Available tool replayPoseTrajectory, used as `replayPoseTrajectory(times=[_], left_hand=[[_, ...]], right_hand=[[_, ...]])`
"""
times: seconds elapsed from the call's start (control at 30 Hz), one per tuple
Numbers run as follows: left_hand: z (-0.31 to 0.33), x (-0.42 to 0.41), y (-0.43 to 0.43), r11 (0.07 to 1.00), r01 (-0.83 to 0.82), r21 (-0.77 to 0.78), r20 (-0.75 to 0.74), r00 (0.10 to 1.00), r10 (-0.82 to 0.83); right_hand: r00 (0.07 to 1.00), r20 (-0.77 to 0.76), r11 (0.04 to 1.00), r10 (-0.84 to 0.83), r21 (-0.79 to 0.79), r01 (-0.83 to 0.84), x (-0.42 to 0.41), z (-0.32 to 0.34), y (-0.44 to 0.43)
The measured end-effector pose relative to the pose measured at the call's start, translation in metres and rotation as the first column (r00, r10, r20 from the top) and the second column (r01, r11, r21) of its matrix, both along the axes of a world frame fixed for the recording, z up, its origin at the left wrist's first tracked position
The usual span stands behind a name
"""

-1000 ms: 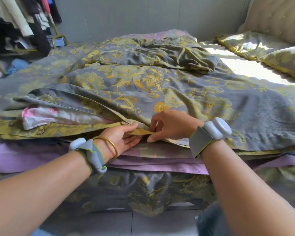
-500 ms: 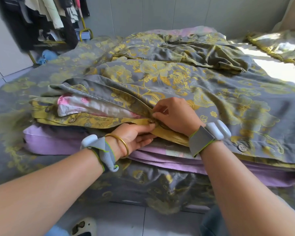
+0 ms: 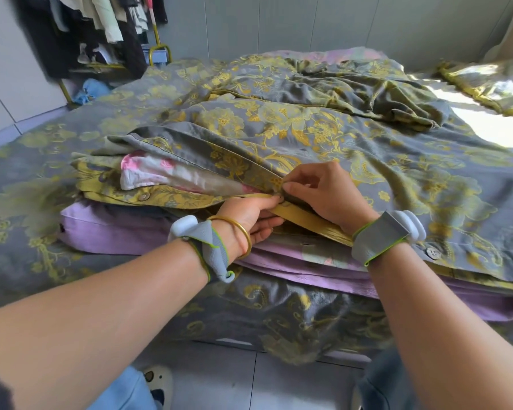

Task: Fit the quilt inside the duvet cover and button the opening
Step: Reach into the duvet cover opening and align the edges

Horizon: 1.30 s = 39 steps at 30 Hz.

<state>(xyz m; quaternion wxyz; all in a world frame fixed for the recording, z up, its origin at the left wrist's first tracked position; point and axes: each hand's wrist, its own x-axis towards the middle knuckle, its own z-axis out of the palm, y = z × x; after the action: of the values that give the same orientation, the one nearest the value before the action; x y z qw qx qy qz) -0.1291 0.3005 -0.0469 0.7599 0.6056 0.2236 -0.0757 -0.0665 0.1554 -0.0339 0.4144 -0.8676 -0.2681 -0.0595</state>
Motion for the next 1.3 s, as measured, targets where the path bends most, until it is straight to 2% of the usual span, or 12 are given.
replayPoseTrajectory(times=[0.2,0.3,0.4,0.53,0.7,0.9,1.07,1.3], left_hand=[[0.0,0.001,0.001,0.993,-0.1,0.063,0.063,0.993,0.096],[-0.003,0.001,0.0,0.989,-0.113,0.095,0.107,0.989,0.103],[-0.004,0.002,-0.001,0.989,-0.112,0.098,0.123,0.987,0.1],[-0.004,0.003,0.0,0.992,-0.085,0.09,0.103,0.992,0.076],[-0.003,0.003,0.002,0.994,-0.068,0.09,0.079,0.995,0.061],[0.001,0.002,-0.005,0.998,-0.03,-0.052,0.097,0.995,0.035],[-0.004,0.005,-0.002,0.998,-0.063,-0.008,0.037,0.997,0.064],[-0.008,0.008,0.0,0.997,-0.064,0.031,0.036,0.997,0.063]], right_hand=[[0.994,0.108,1.0,0.0,-0.013,0.001,-0.005,0.002,0.0],[0.996,0.083,0.999,-0.045,0.035,0.042,-0.004,0.001,-0.001],[0.996,0.084,0.999,-0.029,-0.027,0.031,-0.004,-0.001,-0.002],[0.999,0.053,0.996,-0.013,-0.087,0.018,-0.003,-0.004,-0.001],[0.999,0.03,0.996,-0.018,-0.084,0.02,-0.002,-0.007,0.001],[0.992,0.113,0.991,-0.057,-0.118,0.07,-0.004,-0.008,0.002],[0.98,0.197,0.972,-0.012,-0.228,0.058,-0.01,-0.012,0.009],[0.978,0.21,0.976,0.008,-0.216,0.039,-0.01,-0.009,0.005]])
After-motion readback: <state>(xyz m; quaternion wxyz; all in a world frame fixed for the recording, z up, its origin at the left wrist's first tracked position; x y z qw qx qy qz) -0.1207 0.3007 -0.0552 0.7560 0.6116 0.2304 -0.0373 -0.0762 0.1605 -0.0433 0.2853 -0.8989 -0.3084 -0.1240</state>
